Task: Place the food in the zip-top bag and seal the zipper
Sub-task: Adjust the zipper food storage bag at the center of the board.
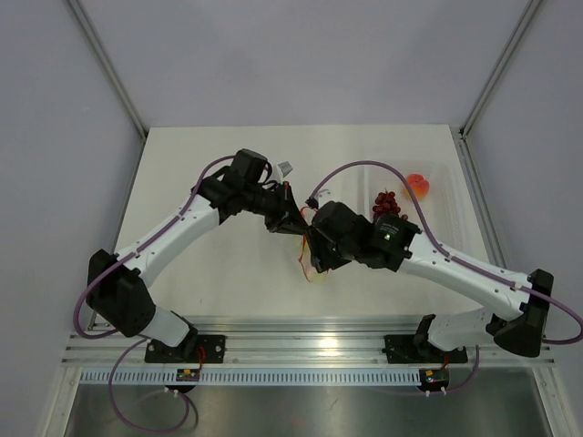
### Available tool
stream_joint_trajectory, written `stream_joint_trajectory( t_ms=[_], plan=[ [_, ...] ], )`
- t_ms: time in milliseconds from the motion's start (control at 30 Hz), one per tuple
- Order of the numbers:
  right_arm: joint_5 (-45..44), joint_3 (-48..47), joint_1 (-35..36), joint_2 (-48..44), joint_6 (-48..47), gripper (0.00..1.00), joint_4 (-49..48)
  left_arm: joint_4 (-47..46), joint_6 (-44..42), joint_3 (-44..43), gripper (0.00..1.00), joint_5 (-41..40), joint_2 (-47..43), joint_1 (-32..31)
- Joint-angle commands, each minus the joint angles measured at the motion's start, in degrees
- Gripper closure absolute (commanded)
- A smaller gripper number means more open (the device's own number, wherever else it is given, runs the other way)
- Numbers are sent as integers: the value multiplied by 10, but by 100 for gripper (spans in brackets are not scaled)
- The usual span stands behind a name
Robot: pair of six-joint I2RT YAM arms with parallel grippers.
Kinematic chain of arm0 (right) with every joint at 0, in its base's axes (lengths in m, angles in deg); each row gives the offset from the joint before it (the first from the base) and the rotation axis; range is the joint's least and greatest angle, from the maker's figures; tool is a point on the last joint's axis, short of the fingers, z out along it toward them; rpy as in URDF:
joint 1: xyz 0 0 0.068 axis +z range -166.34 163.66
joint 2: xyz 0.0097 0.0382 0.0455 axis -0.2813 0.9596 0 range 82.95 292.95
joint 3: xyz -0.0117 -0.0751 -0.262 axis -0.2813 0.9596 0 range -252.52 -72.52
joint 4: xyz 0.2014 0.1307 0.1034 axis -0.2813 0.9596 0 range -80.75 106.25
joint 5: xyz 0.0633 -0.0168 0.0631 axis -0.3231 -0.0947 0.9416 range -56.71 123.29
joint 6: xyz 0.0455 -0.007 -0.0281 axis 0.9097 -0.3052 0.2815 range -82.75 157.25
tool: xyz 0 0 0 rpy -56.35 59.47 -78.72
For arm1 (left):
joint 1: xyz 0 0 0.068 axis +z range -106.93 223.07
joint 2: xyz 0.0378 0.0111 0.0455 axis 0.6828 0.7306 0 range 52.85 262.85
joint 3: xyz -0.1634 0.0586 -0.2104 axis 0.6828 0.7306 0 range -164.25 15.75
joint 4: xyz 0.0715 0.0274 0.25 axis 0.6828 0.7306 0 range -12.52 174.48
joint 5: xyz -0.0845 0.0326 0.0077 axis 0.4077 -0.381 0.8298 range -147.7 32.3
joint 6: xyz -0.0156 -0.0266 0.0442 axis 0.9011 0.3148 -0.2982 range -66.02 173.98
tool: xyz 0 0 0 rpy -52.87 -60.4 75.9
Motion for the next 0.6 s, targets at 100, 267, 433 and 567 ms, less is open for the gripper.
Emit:
stream_joint_trajectory(
  t_ms=[100, 267, 433, 567],
  plan=[
    [-175, 71, -3, -121, 161, 48, -8, -39, 21, 15, 100, 28, -36, 10],
    [-127, 168, -49, -187, 271, 33, -58, -45, 25, 15, 100, 31, -37, 12],
    [-83, 240, -67, -211, 315, 28, -135, -51, 32, 12, 100, 33, -36, 13],
    [-61, 254, -67, -188, 324, 28, -198, -54, 33, 11, 100, 35, -34, 13]
  ],
)
